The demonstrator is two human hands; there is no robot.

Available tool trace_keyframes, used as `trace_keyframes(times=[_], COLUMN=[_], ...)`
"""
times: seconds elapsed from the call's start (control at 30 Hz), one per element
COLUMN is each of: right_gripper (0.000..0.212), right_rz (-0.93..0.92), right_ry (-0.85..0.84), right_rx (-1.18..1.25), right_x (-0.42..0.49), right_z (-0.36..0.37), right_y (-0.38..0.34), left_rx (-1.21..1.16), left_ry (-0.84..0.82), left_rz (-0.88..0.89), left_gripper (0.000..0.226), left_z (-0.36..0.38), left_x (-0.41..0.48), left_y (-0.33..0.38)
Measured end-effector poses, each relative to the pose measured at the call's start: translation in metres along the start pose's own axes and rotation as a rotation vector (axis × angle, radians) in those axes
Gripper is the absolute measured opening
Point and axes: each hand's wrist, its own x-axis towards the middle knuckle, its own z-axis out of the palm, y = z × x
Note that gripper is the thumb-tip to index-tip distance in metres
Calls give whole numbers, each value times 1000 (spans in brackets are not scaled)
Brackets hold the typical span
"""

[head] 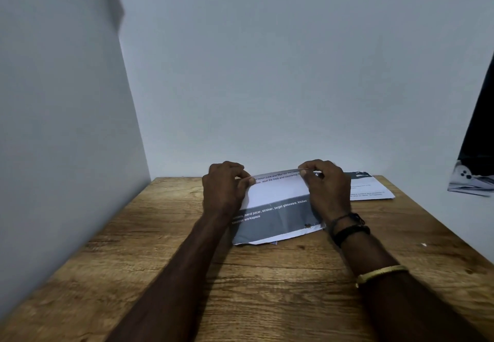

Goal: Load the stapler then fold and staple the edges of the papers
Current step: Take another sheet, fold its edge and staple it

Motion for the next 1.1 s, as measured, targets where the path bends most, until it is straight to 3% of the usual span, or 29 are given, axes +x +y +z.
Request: trace_keyframes(times=[0.3,0.47,0.6,0.77,0.9,1.1], right_gripper=[8,8,8,8,9,11], right_rz=[47,-47,-89,-122,-116,-66], right_ry=[61,154,148,97,19,-72], right_rx=[-27,37,132,135,89,31], right_x=[6,5,6,2,-1,-4], right_z=[-5,-7,-6,-5,-2,0], right_y=[2,-11,-18,-17,-12,0], left_rx=[-159,-241,-452,-732,-926,-1230], left_ry=[81,319,327,315,258,-89], left_rz=[-96,13,21,-268,-453,-725], left_gripper=[9,10,12,37,12,39], left_z=[-8,-15,-15,-8,-6,-9], left_x=[3,5,6,6,5,5], left_y=[-18,-6,1,-4,-13,-20])
